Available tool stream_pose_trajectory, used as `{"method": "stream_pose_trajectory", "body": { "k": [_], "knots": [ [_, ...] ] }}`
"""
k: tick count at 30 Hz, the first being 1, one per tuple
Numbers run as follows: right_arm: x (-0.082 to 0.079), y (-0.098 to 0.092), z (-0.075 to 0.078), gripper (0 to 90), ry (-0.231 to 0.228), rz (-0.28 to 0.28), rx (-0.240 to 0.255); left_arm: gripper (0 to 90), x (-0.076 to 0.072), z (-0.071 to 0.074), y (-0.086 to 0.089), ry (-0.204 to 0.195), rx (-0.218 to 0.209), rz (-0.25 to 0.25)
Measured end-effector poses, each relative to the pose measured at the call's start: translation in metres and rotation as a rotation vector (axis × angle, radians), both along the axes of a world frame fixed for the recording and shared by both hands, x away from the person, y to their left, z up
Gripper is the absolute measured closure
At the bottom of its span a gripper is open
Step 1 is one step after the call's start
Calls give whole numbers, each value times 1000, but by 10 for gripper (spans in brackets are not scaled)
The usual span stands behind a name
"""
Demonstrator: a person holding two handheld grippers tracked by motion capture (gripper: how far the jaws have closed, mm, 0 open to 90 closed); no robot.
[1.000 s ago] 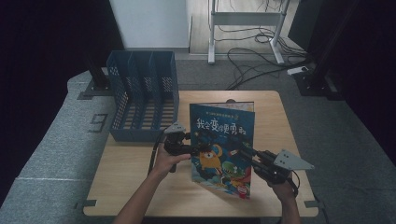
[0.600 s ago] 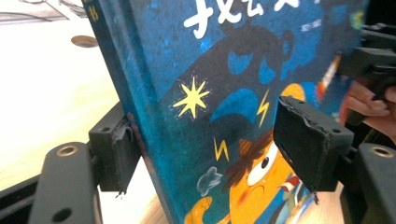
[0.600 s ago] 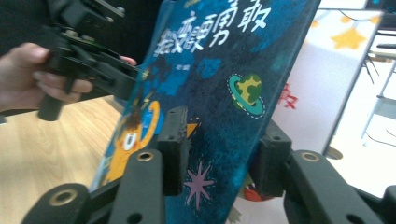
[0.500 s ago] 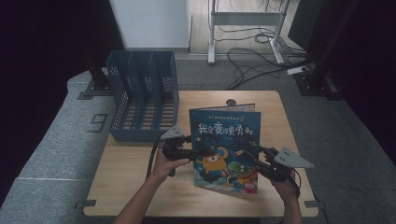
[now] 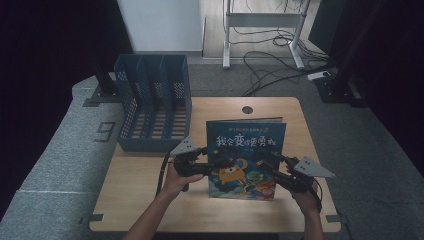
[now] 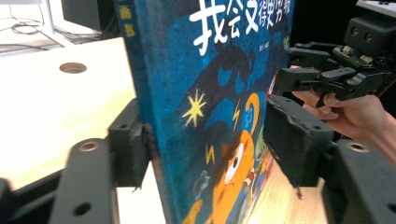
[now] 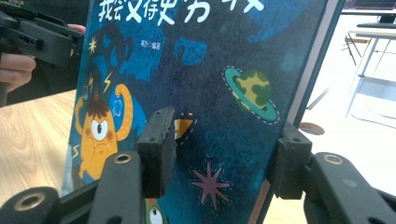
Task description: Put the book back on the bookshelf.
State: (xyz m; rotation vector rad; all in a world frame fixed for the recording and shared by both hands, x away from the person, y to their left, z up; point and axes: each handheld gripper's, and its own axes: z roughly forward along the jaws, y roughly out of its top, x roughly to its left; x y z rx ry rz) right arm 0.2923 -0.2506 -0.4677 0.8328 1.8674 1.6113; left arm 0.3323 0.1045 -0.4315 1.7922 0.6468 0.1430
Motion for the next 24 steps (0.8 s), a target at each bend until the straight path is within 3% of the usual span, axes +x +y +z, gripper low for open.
{"method": "stream_pose_trajectory", "body": {
  "k": [5,10,15,20,24],
  "knots": [
    [1,-3,0,424,13,-3,16,439,-6,5,-1,2,-43,-10],
    [1,-7,-1,394,21,-3,34,468,-14,9,-7,-53,-19,-2],
    [1,-10,0,386,35,1,40,481,-18,11,-8,-55,-27,-12],
    [1,-8,2,367,38,-13,19,475,-22,11,-8,-66,-3,-12],
    [0,-5,2,359,34,-27,2,472,-21,9,-6,-58,-10,-12]
  ]
}}
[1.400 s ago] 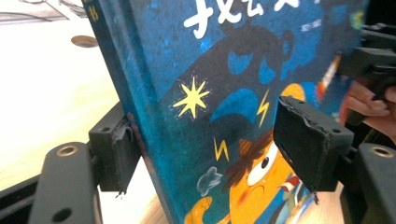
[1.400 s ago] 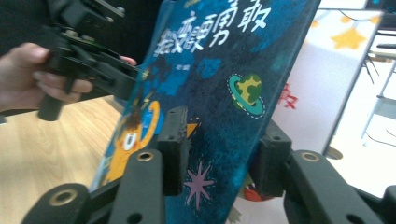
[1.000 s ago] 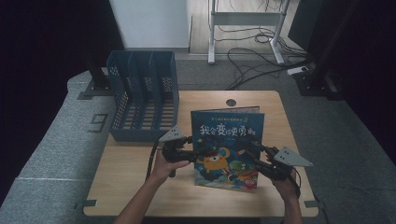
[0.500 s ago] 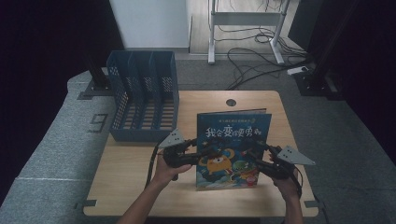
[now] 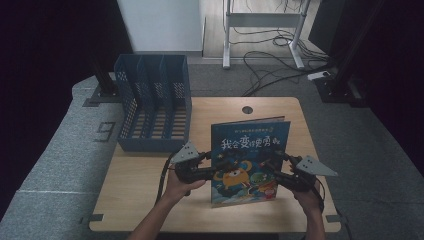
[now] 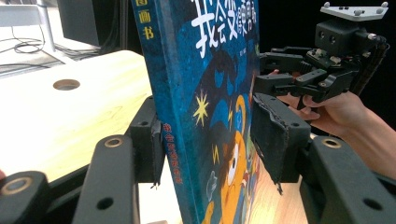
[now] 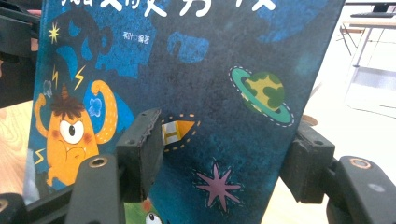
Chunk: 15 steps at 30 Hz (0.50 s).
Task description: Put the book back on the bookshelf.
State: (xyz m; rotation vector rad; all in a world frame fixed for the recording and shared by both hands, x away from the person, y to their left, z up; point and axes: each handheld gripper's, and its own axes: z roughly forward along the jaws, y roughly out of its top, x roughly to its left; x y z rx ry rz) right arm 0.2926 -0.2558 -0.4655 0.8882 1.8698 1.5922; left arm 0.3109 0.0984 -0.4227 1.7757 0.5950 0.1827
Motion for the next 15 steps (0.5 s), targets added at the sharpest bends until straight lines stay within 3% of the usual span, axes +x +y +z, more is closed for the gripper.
{"method": "stream_pose_trajectory", "body": {
  "k": [5,9,13,15],
  "knots": [
    [0,3,0,335,-7,-31,-23,469,-3,-1,0,-4,12,-13],
    [0,2,-1,328,-5,-39,-15,462,-7,0,-1,-13,13,-22],
    [0,2,-2,325,-5,-49,-16,468,-8,-1,-3,-26,35,-3],
    [0,2,-2,324,-4,-52,-17,491,-7,0,-3,-4,27,0]
  ]
}}
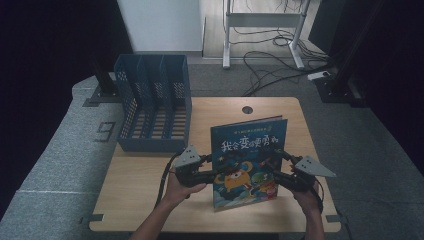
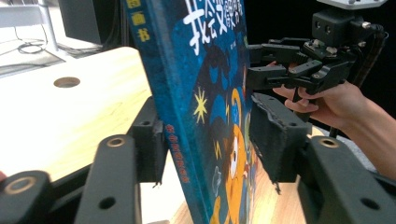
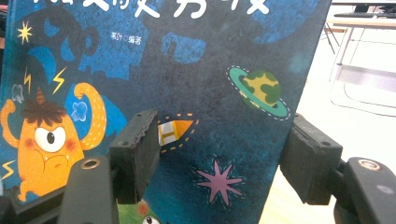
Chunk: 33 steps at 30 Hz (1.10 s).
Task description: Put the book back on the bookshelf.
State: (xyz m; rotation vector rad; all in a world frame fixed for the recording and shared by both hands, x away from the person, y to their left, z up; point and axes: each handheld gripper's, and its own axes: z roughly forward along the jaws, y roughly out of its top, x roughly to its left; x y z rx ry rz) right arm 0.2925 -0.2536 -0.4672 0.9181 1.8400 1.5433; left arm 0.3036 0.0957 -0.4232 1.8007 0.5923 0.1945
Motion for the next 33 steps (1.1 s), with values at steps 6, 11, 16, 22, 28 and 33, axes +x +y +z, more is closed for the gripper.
{"method": "stream_pose_trajectory", "body": {
  "k": [6,11,16,22,28,33],
  "knots": [
    [-2,1,0,339,-16,15,-8,519,0,0,-3,-6,2,13],
    [-5,9,3,341,-28,71,-36,615,-2,4,-6,-16,10,26],
    [-5,10,3,332,-35,71,-46,662,-4,6,-5,-17,-2,11],
    [-8,14,7,350,-59,38,-79,721,-12,15,-5,-70,-13,-5],
    [-9,20,11,362,-76,37,-59,776,-27,34,-2,-149,20,-44],
    [-9,26,10,343,-77,21,-47,781,-25,35,0,-126,11,-34]
  ]
}}
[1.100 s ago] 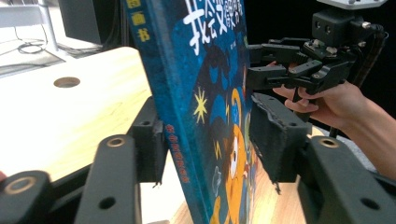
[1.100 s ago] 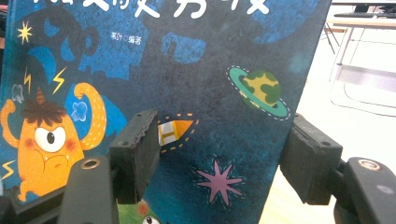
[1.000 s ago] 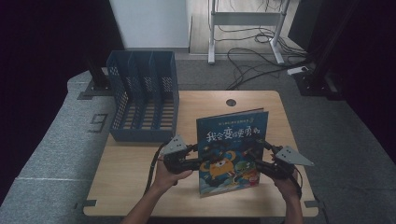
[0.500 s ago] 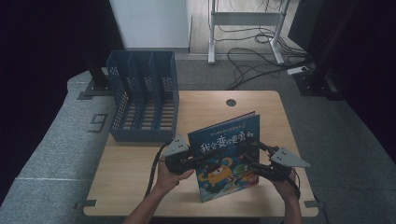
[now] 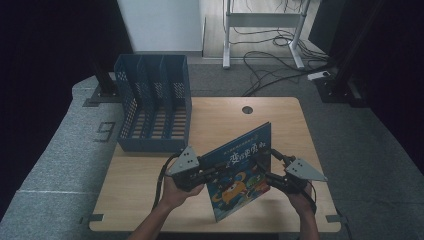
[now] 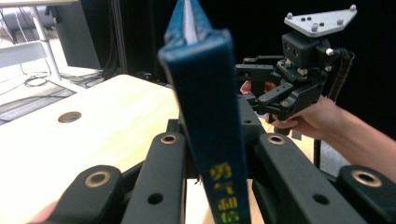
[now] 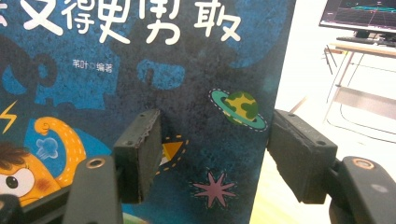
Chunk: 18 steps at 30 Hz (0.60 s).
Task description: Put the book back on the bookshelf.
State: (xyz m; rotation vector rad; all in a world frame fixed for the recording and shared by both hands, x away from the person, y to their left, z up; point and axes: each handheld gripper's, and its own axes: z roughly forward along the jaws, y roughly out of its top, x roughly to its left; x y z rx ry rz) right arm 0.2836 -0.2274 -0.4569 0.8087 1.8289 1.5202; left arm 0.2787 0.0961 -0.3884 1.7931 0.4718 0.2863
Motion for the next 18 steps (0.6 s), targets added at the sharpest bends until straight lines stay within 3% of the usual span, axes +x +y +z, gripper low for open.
{"method": "stream_pose_trajectory", "body": {
  "k": [7,11,13,18],
  "knots": [
    [4,1,-5,334,32,11,-2,788,1,-3,3,27,-32,17],
    [9,-1,-11,306,98,28,13,792,2,-5,5,70,-60,26],
    [12,-4,-15,291,143,35,33,789,2,-6,5,75,-60,27],
    [16,-3,-19,243,190,47,54,778,0,-7,-1,70,-41,57]
  ]
}}
